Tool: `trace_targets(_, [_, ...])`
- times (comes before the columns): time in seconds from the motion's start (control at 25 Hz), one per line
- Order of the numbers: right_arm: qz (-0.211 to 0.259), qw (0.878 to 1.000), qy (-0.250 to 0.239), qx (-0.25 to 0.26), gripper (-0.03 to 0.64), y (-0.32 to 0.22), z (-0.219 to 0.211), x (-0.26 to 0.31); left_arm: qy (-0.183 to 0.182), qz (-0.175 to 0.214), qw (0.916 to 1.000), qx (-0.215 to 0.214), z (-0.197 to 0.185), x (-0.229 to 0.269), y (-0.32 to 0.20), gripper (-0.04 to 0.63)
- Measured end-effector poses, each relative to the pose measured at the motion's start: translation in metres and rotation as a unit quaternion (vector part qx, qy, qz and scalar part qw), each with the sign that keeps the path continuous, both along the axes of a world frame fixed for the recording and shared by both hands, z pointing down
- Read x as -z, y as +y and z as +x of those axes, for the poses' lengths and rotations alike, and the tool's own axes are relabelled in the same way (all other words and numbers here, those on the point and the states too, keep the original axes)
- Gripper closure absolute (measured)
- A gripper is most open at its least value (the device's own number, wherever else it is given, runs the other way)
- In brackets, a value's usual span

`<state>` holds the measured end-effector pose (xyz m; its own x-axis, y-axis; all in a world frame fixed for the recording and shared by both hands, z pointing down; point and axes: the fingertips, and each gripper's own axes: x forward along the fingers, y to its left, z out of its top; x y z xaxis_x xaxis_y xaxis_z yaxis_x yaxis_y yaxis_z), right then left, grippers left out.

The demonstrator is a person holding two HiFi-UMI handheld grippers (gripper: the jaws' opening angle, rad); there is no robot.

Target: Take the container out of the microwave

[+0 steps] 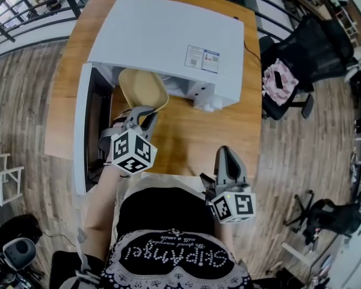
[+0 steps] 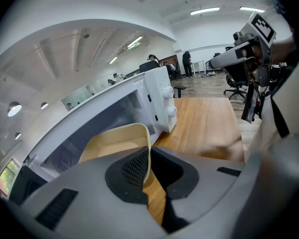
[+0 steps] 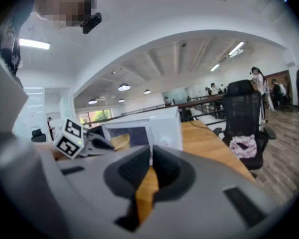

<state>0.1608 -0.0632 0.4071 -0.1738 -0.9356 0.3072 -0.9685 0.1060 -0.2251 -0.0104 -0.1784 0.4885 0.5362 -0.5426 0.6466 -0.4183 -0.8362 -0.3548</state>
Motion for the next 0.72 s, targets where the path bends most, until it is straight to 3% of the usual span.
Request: trace_targets(0.72, [0.014,1.0,0.004,0.018,0.577,0.006,-0.002,0.011,0.011,0.0,0.9999,0.0,-0.005,0.027,0.064,0.555])
